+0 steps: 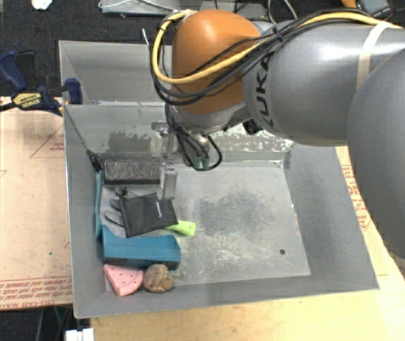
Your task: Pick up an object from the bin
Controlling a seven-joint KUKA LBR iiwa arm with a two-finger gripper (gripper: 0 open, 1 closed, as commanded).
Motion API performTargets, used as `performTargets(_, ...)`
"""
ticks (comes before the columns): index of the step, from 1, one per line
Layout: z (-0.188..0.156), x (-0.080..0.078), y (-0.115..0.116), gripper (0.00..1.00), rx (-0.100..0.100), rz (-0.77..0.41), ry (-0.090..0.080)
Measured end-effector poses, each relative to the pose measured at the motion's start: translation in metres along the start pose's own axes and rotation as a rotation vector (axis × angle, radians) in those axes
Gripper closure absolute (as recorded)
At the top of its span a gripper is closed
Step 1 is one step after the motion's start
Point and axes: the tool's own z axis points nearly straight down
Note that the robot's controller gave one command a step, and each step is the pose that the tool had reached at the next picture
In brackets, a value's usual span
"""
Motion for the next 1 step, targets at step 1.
performTargets(1, -0.0052, -0.0012, -0.0010, 0.00, -0.001, 0.003, -0.007)
